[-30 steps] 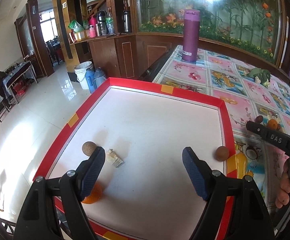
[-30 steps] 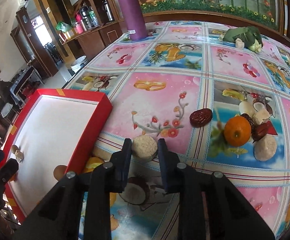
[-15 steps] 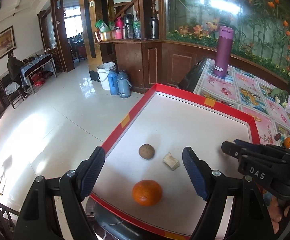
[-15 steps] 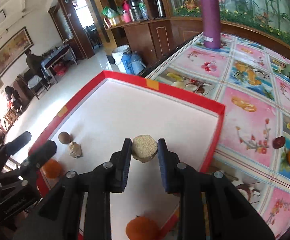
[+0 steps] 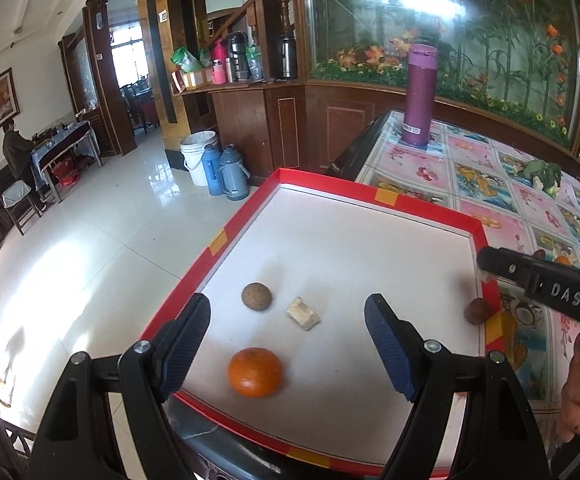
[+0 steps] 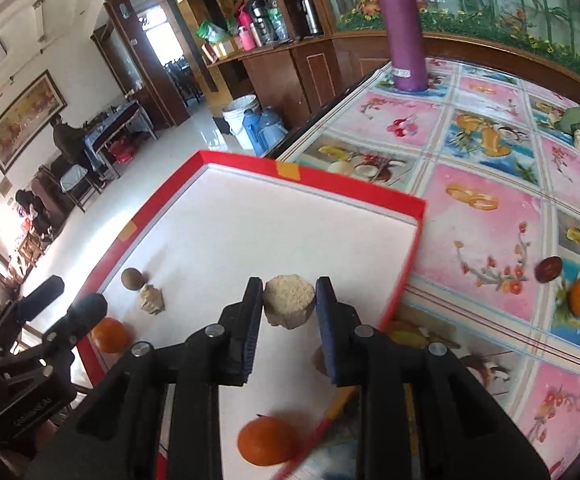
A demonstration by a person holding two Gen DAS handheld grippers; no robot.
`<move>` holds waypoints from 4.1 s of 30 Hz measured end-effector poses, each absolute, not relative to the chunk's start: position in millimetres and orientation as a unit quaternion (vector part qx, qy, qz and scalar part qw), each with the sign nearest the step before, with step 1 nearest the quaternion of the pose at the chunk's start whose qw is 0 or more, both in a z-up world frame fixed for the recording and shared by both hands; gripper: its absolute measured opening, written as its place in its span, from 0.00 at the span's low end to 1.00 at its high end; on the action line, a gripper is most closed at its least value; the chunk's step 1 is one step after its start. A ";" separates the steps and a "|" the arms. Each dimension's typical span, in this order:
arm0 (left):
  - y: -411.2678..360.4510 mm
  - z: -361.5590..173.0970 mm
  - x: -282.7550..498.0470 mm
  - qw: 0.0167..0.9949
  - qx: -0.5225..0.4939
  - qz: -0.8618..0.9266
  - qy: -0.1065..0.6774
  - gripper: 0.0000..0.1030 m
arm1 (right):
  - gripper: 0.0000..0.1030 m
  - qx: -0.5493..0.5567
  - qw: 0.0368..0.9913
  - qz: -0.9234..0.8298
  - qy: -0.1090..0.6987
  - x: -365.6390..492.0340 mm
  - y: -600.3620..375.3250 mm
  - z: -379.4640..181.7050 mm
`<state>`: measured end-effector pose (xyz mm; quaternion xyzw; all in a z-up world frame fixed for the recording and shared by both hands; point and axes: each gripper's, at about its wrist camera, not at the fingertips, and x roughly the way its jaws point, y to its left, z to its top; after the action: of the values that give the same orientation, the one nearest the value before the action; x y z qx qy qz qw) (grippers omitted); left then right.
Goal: Organize fruits
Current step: 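Carry the rice cake into the red-rimmed tray and open the right tool, then grasp another round beige rice cake with the right tool, then carry the rice cake into the tray and open the right tool, then grasp an orange with the left tool while the right grasps a rice cake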
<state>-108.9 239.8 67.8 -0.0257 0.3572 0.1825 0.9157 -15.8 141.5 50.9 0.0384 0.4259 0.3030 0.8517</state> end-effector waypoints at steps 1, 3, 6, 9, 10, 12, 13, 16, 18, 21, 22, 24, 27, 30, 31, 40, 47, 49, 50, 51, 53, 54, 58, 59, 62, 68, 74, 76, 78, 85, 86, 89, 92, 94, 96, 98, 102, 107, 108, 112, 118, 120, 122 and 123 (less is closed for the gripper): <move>232.8 68.1 -107.5 0.916 -0.020 0.177 0.358 0.77 | 0.29 0.049 0.856 0.298 0.420 -15.4 128.9 54.0; 219.8 68.6 -105.8 0.918 -0.008 0.166 0.361 0.77 | 0.29 0.068 0.863 0.287 0.411 -13.5 101.3 58.4; 196.9 69.8 -102.6 0.920 0.011 0.147 0.363 0.77 | 0.30 0.093 0.872 0.264 0.401 -12.6 56.5 60.8; 174.7 70.9 -98.4 0.921 0.027 0.128 0.367 0.77 | 0.30 0.112 0.881 0.236 0.395 -12.7 11.8 60.6; 167.0 71.1 -96.7 0.921 0.032 0.120 0.368 0.77 | 0.30 0.117 0.883 0.226 0.393 -13.1 -3.4 59.6; 153.7 71.7 -94.5 0.922 0.040 0.105 0.371 0.77 | 0.30 0.123 0.887 0.209 0.392 -13.4 -32.3 57.3; 147.1 71.7 -92.9 0.922 0.044 0.098 0.373 0.77 | 0.30 0.125 0.889 0.202 0.392 -14.3 -45.6 55.4; 133.0 70.6 -89.0 0.921 0.055 0.086 0.377 0.77 | 0.30 0.132 0.891 0.178 0.396 -15.6 -84.1 46.1; 127.5 69.6 -87.5 0.919 0.057 0.085 0.380 0.77 | 0.30 0.142 0.889 0.168 0.401 -15.3 -102.3 40.1; 122.2 68.0 -84.7 0.918 0.054 0.080 0.384 0.77 | 0.30 0.167 0.882 0.167 0.407 -15.2 -114.0 33.5; 121.6 67.6 -84.2 0.918 0.054 0.078 0.385 0.77 | 0.30 0.169 0.877 0.177 0.413 -16.0 -110.1 32.2; 120.8 66.6 -83.9 0.917 0.052 0.076 0.387 0.77 | 0.30 0.148 0.874 0.201 0.418 -18.9 -88.0 32.1; 127.4 66.9 -85.7 0.917 0.049 0.079 0.387 0.77 | 0.31 0.111 0.866 0.242 0.423 -21.7 -45.3 32.6; 141.6 68.4 -88.7 0.918 0.038 0.092 0.383 0.77 | 0.43 0.061 0.871 0.241 0.424 -23.1 -6.9 30.0; 147.3 68.9 -90.0 0.919 0.035 0.099 0.381 0.77 | 0.44 0.045 0.873 0.236 0.424 -22.3 2.3 28.4; 179.1 61.5 -91.6 0.918 0.000 0.109 0.380 0.77 | 0.38 0.006 0.877 0.186 0.444 -10.9 20.1 11.3; 202.4 60.0 -97.6 0.919 -0.019 0.119 0.377 0.77 | 0.27 0.010 0.892 0.175 0.417 -13.0 31.1 24.1; 210.2 59.9 -99.5 0.918 -0.023 0.127 0.375 0.77 | 0.27 0.028 0.894 0.204 0.397 -16.2 43.3 38.3; 214.8 59.8 -101.1 0.917 -0.026 0.132 0.374 0.77 | 0.27 0.033 0.893 0.219 0.392 -16.8 51.7 44.5; 218.8 59.9 -102.5 0.917 -0.029 0.136 0.374 0.77 | 0.27 0.033 0.889 0.235 0.392 -16.4 62.5 49.7; 225.5 59.7 -105.6 0.916 -0.034 0.142 0.373 0.77 | 0.27 0.027 0.882 0.260 0.392 -15.6 87.5 56.2; 228.4 59.6 -107.6 0.916 -0.036 0.144 0.373 0.77 | 0.27 0.024 0.877 0.272 0.395 -14.8 99.6 57.3; 240.3 59.9 -116.5 0.915 -0.042 0.155 0.370 0.77 | 0.28 -0.004 0.852 0.305 0.425 -11.2 149.7 49.5; 243.5 60.3 -118.7 0.915 -0.044 0.158 0.368 0.77 | 0.28 -0.012 0.845 0.306 0.439 -9.2 161.5 43.9; 252.2 60.9 -122.8 0.915 -0.049 0.169 0.364 0.77 | 0.28 -0.027 0.834 0.306 0.459 -7.2 184.7 33.8; 256.9 59.5 -123.6 0.914 -0.054 0.171 0.365 0.77 | 0.29 -0.066 0.820 0.294 0.487 -10.3 209.5 23.6; 253.4 57.2 -114.1 0.908 -0.053 0.175 0.377 0.77 | 0.29 -0.038 0.822 0.306 0.478 -9.7 190.8 43.2; 247.1 58.9 -107.8 0.908 -0.046 0.173 0.379 0.77 | 0.29 -0.021 0.833 0.304 0.462 -10.7 173.8 56.0; 235.7 62.7 -102.7 0.910 -0.036 0.165 0.378 0.77 | 0.29 -0.003 0.843 0.297 0.448 -10.8 153.5 67.7; 172.8 76.8 -89.7 0.922 0.010 0.117 0.369 0.77 | 0.29 0.043 0.873 0.235 0.426 -9.2 44.7 81.4; 162.8 77.0 -87.5 0.923 0.017 0.108 0.369 0.77 | 0.29 0.050 0.875 0.224 0.426 -9.7 24.7 80.2; 127.5 74.4 -80.4 0.922 0.039 0.074 0.377 0.77 | 0.30 0.063 0.880 0.190 0.431 -12.4 -29.1 71.2; 94.1 68.8 -75.9 0.920 0.060 0.041 0.386 0.77 | 0.32 0.075 0.881 0.162 0.438 -15.8 -71.6 57.5; 74.0 63.0 -71.8 0.915 0.072 0.020 0.396 0.77 | 0.38 0.081 0.881 0.149 0.441 -16.9 -92.2 47.9; 59.4 57.2 -68.4 0.910 0.082 0.006 0.406 0.77 | 0.39 0.087 0.881 0.140 0.443 -16.0 -105.2 39.5; 49.1 52.3 -66.4 0.905 0.089 -0.004 0.415 0.77 | 0.39 0.095 0.879 0.145 0.445 -13.6 -110.1 33.4; 40.5 46.7 -61.1 0.900 0.094 -0.008 0.426 0.77 | 0.39 0.089 0.878 0.144 0.448 -2.1 -103.4 25.4; 40.6 43.1 -46.6 0.896 0.098 0.003 0.434 0.77 | 0.39 0.086 0.871 0.155 0.457 13.8 -90.1 20.4; 40.2 42.6 -44.5 0.895 0.098 0.003 0.435 0.77 | 0.39 0.084 0.871 0.157 0.458 15.6 -88.1 19.0; 32.6 41.3 -33.0 0.893 0.098 -0.007 0.440 0.77 | 0.35 0.072 0.871 0.158 0.459 20.8 -83.0 12.8; 9.6 38.6 -7.6 0.888 0.080 -0.043 0.451 0.77 | 0.29 0.118 0.876 0.143 0.446 23.9 -109.1 20.9; 0.8 35.3 2.8 0.887 0.081 -0.049 0.453 0.77 | 0.29 0.151 0.877 0.132 0.436 24.4 -125.7 25.0; -6.2 31.6 13.9 0.885 0.080 -0.053 0.456 0.77 | 0.27 0.180 0.877 0.118 0.429 24.9 -141.2 27.6; -8.6 29.7 18.9 0.884 0.078 -0.055 0.457 0.77 | 0.27 0.190 0.878 0.112 0.425 24.7 -146.8 28.5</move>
<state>18.9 -8.6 29.7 0.0777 0.4575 -0.0546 0.8841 24.7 -146.8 28.5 0.1903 0.4255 0.1124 0.8776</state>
